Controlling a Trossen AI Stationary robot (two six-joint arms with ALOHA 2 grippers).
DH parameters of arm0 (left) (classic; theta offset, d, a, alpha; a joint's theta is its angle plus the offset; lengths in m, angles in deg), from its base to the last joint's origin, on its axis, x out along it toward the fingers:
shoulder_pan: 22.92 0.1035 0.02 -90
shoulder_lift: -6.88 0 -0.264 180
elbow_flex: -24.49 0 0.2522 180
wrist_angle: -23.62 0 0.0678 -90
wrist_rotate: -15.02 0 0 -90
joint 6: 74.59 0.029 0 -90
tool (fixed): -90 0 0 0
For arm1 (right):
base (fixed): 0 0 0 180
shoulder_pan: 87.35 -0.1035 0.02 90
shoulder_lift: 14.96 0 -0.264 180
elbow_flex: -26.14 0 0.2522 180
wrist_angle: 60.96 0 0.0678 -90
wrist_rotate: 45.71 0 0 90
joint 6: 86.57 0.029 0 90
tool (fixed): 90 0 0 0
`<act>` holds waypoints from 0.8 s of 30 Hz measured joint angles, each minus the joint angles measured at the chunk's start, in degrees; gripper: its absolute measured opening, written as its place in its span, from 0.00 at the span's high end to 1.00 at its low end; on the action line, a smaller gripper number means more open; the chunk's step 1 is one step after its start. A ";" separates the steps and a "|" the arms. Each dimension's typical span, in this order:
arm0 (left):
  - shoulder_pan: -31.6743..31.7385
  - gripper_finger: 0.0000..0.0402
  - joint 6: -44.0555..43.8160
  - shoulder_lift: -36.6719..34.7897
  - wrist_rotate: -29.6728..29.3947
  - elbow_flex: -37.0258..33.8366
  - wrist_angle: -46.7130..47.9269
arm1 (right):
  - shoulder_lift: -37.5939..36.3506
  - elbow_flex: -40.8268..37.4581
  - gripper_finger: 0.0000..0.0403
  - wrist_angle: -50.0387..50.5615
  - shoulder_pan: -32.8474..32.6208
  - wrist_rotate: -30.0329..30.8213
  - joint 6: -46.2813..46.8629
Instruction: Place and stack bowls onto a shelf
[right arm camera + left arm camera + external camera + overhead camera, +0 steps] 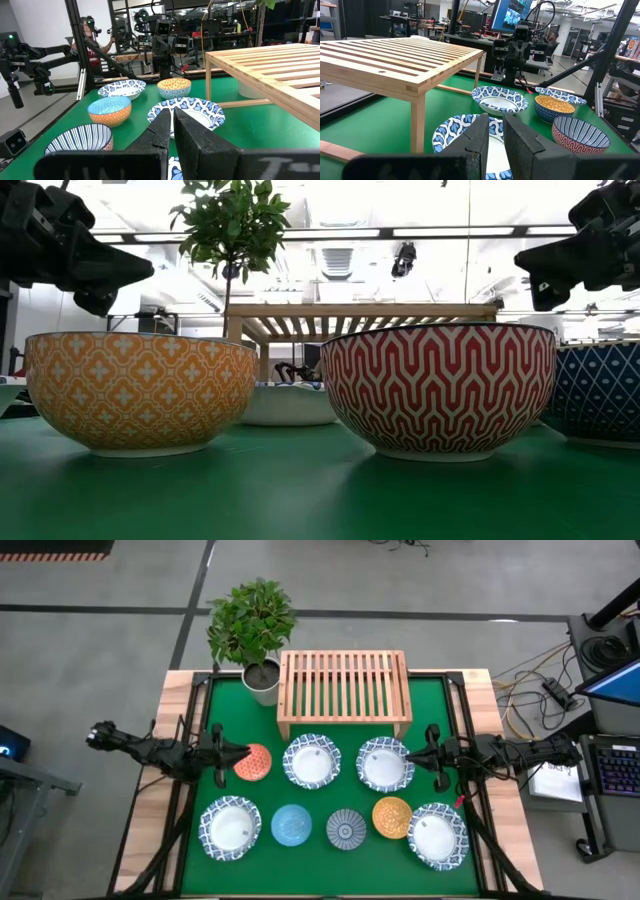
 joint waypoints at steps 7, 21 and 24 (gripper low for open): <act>0.00 0.90 0.00 0.02 0.01 -0.01 -0.01 | -0.02 0.00 0.97 0.00 0.00 0.00 0.06; 0.00 0.90 -0.60 0.00 -0.02 -0.01 -0.45 | 0.00 -0.01 0.97 -0.02 -0.01 0.01 3.95; 0.02 0.90 -9.59 0.03 -0.03 -0.10 -6.71 | -0.01 -0.02 0.97 -1.29 -0.01 0.19 8.27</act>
